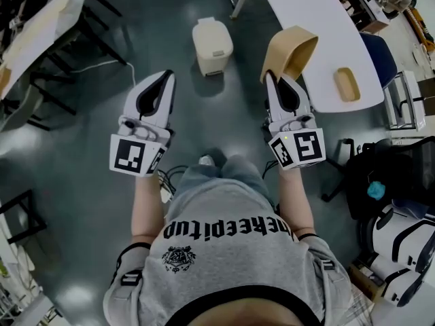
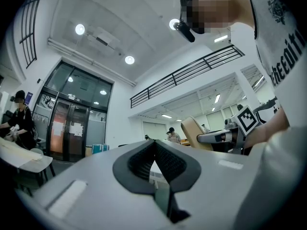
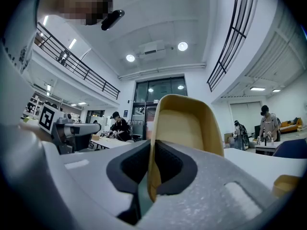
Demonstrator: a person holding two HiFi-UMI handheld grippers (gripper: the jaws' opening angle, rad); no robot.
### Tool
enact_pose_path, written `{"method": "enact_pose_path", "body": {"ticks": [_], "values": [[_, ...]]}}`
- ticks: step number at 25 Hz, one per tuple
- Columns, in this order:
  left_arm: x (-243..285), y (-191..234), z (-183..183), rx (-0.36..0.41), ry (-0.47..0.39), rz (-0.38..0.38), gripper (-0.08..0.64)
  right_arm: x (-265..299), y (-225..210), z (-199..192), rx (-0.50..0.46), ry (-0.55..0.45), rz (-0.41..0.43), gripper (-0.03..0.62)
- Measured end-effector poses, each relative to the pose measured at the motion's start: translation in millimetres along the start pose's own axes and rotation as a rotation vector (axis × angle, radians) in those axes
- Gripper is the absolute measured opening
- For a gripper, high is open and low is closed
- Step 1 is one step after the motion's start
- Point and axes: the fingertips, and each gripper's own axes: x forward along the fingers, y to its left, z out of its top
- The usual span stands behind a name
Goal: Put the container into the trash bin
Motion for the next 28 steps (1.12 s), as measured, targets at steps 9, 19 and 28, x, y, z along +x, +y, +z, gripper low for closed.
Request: {"method": "enact_pose_path", "body": {"ticks": [9, 19, 28], "values": [[10.7, 15.2, -13.3, -0.028, 0.007, 0.002, 0.005, 12.7, -5.5, -11.2, 0.005, 0.03, -0.009, 0.009], [44.4, 45.9, -25.2, -0.024, 0.017, 0.029, 0.005, 62.6, -30.3, -17.5, 0.02, 0.023, 0.018, 0.009], [106.9, 72.1, -37.1, -0.014, 0.016, 0.044, 0.005, 118.7, -77.4, -19.9, 0.015, 0.02, 0.046, 0.009]]}}
